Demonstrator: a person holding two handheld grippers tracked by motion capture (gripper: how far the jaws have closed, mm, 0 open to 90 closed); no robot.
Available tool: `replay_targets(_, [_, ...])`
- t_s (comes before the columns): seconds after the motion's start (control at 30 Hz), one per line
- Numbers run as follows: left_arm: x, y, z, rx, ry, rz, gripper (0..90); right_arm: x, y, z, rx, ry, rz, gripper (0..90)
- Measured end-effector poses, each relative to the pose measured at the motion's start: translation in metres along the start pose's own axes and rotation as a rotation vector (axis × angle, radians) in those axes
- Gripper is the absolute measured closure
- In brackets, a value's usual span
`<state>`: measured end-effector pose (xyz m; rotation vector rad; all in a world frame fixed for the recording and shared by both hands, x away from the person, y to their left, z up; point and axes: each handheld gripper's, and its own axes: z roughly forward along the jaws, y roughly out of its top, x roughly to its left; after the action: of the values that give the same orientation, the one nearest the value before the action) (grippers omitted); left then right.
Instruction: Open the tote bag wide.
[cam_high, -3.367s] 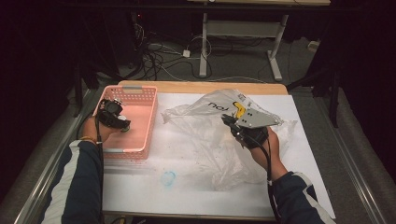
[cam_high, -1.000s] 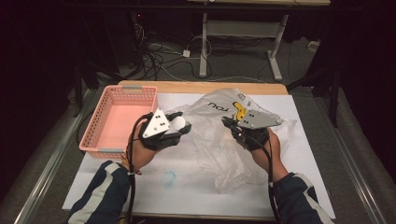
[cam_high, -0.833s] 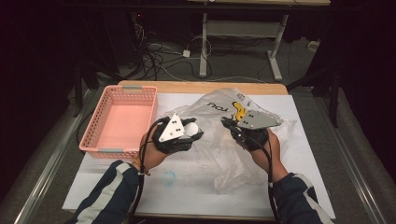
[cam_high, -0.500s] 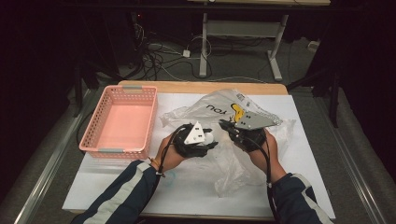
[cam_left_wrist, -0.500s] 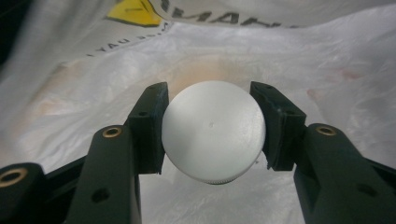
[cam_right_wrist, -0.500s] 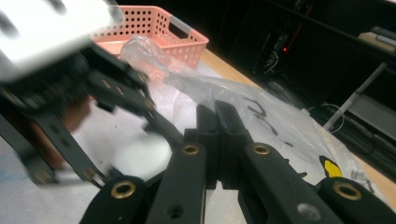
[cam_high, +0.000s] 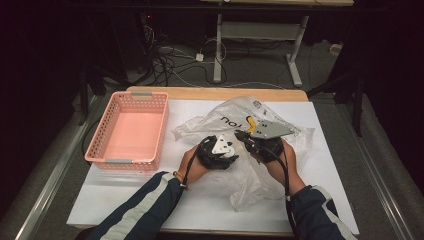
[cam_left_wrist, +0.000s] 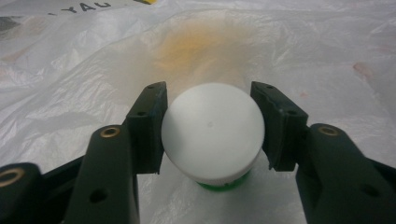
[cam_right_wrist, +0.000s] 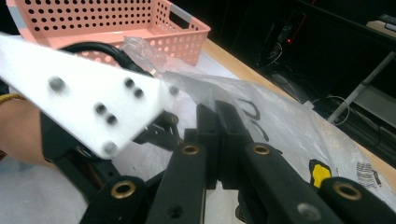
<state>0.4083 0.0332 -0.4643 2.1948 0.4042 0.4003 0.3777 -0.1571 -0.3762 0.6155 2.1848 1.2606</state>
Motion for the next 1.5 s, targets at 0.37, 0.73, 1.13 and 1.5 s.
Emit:
replay_targets(0.37, [-0.016,0.006,-0.056,-0.081,0.098,0.183,32.8,-0.004,-0.003,-0.002,0.013,-0.019,0.008,90.0])
replay_targets(0.73, [0.003,-0.006,-0.130,-0.219,0.293,0.098,25.1,-0.006,-0.006,-0.006,0.029,-0.021,-0.001,90.0])
replay_targets(1.13, [0.024,-0.011,-0.119,-0.109,0.337,-0.038,17.8,-0.006,-0.012,-0.022,0.043,-0.015,-0.017,90.0])
replay_targets(1.5, [0.041,-0.005,-0.084,-0.032,0.302,-0.130,28.7,-0.015,-0.015,-0.035,0.044,-0.023,0.004,90.0])
